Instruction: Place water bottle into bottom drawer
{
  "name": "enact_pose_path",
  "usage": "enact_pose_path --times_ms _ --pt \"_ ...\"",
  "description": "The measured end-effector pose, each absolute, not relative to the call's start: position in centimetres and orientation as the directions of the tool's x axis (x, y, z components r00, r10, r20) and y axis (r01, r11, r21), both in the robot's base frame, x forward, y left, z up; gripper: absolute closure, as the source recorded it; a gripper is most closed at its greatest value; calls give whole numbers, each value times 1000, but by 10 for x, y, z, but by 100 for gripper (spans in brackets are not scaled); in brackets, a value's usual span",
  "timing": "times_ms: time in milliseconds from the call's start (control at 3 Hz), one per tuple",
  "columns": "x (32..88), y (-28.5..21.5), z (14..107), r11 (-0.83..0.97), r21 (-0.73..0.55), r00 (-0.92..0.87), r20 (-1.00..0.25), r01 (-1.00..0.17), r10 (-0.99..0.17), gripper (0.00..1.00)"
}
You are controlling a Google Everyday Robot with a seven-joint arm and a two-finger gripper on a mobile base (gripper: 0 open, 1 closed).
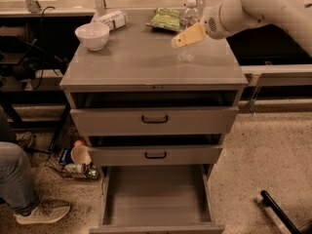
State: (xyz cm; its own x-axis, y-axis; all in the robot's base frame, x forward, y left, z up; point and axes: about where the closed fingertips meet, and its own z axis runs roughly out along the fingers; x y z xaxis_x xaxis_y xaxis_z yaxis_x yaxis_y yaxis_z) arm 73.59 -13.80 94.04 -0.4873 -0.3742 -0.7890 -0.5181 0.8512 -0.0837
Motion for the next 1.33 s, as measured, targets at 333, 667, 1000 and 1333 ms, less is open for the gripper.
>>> enact_pose_path --times_ms 333,667,1000,1333 --pt "757 -132 932 876 -94 -468 -815 -473 -340 0" --pt "773 -133 928 899 -92 -450 -841 -428 -300 0" --pt "784 -131 927 910 -87 -437 -856 -406 -277 0" --pt "794 -122 929 911 -78 -420 -869 -405 -261 0"
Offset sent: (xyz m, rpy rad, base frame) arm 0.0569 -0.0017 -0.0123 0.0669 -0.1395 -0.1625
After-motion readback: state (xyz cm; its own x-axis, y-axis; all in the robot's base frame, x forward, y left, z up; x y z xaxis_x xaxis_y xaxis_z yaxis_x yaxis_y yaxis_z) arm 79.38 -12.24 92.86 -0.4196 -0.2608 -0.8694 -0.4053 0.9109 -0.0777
